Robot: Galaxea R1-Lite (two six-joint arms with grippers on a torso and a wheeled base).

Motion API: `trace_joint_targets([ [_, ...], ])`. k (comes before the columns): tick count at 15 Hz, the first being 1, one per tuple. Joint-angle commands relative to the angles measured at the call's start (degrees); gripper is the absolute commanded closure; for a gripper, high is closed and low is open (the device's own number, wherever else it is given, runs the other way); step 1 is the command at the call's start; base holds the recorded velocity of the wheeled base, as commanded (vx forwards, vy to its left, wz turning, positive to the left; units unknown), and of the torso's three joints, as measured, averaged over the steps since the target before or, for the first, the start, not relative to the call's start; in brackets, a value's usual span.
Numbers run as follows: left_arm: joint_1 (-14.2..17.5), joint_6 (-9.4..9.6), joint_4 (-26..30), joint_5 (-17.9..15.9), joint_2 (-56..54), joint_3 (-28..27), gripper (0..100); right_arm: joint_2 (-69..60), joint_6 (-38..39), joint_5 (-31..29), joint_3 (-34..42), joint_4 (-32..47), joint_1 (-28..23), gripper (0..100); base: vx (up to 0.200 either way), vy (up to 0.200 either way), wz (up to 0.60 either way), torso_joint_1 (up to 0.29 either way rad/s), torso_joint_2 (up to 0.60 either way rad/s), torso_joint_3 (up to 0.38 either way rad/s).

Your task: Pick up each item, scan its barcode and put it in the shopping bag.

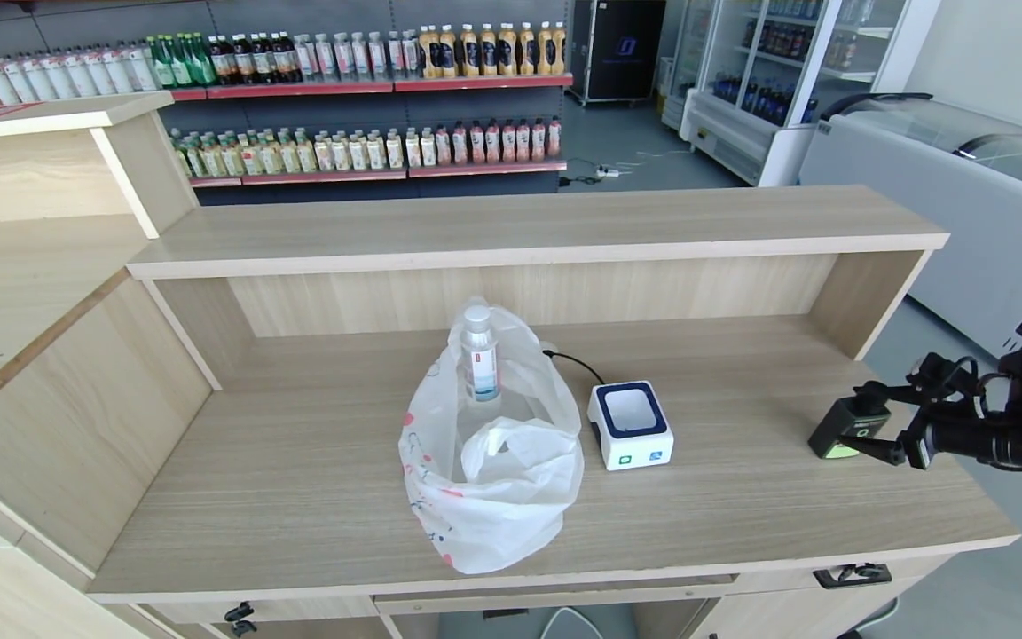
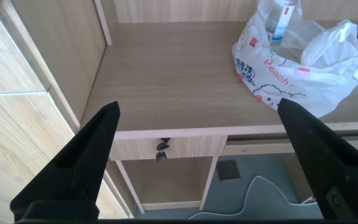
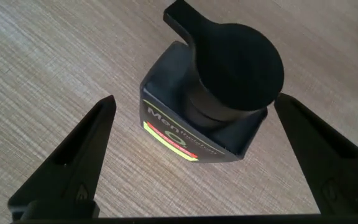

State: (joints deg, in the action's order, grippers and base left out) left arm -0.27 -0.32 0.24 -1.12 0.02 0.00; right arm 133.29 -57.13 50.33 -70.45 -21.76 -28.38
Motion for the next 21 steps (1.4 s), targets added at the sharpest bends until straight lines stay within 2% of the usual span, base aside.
trace_joint_targets([
  [1, 0.00, -0.03, 0.02, -0.02, 0.06, 0.00, 0, 1.53, -0.44, -0.06, -0.48, -0.04, 1.31, 0, 0.000, 0.000, 0.00, 0.000, 0.00, 0.000],
  [10, 0.00, -0.03, 0.02, -0.02, 0.06, 0.00, 0, 4.08, -2.38, -0.06, -1.18, -0.21, 3.77, 0, 0.000, 0.000, 0.00, 0.000, 0.00, 0.000],
  [11, 0.00, -0.03, 0.02, -0.02, 0.06, 0.00, 0, 4.08, -2.90, -0.06, -1.09, -0.12, 3.95, 100, 0.000, 0.000, 0.00, 0.000, 0.00, 0.000],
  [16, 0.00, -0.03, 0.02, -0.02, 0.06, 0.00, 0, 3.47, -6.77, -0.24, -0.30, -0.21, 4.39, 100, 0.000, 0.000, 0.00, 0.000, 0.00, 0.000],
  [21, 0.00, -0.03, 0.02, -0.02, 0.06, 0.00, 0, -2.77, -22.94, -3.05, -0.30, -4.87, 2.54, 100, 0.000, 0.000, 0.00, 0.000, 0.00, 0.000],
])
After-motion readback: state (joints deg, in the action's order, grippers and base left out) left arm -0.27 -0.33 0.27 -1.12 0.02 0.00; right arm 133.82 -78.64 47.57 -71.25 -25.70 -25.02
